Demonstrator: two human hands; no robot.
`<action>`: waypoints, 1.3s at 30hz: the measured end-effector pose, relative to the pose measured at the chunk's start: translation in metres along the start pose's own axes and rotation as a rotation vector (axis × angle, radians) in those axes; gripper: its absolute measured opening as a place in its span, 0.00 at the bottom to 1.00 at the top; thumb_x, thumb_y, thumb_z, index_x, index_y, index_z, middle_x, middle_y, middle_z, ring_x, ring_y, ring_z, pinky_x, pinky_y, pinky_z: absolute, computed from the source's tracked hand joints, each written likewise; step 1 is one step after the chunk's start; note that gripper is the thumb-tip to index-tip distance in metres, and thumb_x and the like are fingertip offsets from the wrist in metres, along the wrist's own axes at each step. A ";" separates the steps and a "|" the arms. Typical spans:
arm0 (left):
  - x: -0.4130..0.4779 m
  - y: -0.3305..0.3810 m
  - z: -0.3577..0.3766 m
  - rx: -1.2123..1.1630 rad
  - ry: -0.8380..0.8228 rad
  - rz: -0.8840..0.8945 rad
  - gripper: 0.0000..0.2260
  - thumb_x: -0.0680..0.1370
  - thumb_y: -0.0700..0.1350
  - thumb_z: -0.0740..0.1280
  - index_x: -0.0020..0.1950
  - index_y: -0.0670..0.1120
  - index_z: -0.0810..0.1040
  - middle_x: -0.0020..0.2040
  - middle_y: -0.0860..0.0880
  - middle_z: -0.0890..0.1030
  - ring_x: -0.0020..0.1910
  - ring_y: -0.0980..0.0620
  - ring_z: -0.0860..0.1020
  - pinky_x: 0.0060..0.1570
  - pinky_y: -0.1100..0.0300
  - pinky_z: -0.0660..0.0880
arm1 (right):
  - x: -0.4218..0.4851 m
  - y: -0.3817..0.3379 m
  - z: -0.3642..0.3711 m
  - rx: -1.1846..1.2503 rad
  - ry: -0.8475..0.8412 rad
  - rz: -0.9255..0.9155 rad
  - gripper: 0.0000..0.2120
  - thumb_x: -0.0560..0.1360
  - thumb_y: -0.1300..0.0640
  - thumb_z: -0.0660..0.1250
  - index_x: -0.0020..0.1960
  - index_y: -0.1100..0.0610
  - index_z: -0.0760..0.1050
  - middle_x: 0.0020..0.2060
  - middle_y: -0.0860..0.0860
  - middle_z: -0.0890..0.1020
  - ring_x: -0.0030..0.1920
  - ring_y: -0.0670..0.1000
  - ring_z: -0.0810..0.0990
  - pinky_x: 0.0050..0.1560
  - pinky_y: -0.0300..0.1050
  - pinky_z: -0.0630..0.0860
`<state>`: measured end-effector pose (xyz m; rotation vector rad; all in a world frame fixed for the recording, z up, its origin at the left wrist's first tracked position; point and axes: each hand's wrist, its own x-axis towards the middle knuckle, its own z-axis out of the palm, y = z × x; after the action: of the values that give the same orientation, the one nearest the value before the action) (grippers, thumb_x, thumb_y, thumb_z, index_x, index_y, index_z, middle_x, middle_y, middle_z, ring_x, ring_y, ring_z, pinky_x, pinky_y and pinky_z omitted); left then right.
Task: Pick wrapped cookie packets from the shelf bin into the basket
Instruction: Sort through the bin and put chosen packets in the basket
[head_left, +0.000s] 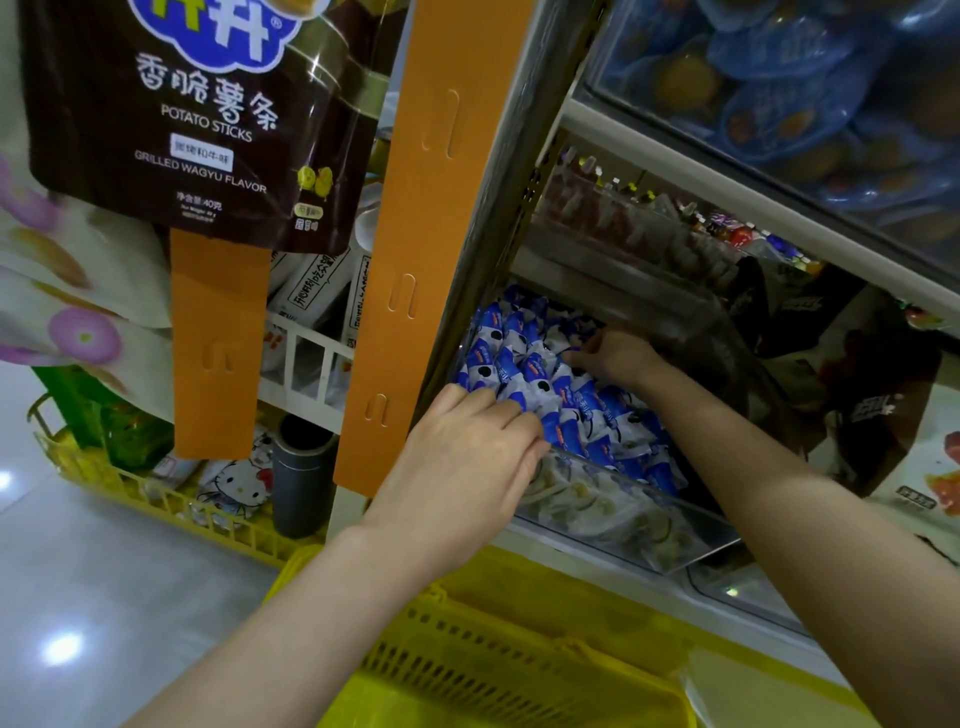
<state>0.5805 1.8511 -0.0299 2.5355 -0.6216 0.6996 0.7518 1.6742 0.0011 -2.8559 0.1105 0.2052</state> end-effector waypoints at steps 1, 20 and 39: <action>0.000 0.000 0.000 -0.003 -0.003 0.000 0.13 0.78 0.48 0.55 0.44 0.48 0.79 0.38 0.52 0.80 0.39 0.52 0.76 0.44 0.56 0.71 | 0.000 -0.001 -0.001 -0.005 -0.020 0.013 0.22 0.76 0.49 0.65 0.60 0.65 0.73 0.45 0.58 0.78 0.40 0.52 0.75 0.44 0.47 0.74; -0.001 0.004 -0.002 0.047 -0.100 -0.022 0.14 0.80 0.51 0.51 0.55 0.50 0.75 0.51 0.52 0.79 0.52 0.51 0.72 0.56 0.57 0.61 | -0.055 -0.003 -0.028 0.405 0.511 -0.194 0.12 0.75 0.52 0.66 0.53 0.59 0.77 0.41 0.52 0.78 0.41 0.48 0.76 0.40 0.40 0.71; -0.069 0.066 0.005 -1.119 -0.054 -0.716 0.06 0.79 0.41 0.61 0.46 0.52 0.73 0.37 0.50 0.76 0.32 0.61 0.73 0.31 0.71 0.69 | -0.239 0.021 0.062 1.079 -0.127 -0.226 0.07 0.77 0.61 0.62 0.55 0.57 0.72 0.41 0.48 0.80 0.35 0.36 0.78 0.36 0.27 0.73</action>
<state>0.4943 1.8165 -0.0536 1.5188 -0.0197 -0.0288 0.5061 1.6845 -0.0280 -1.7576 -0.1040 0.1957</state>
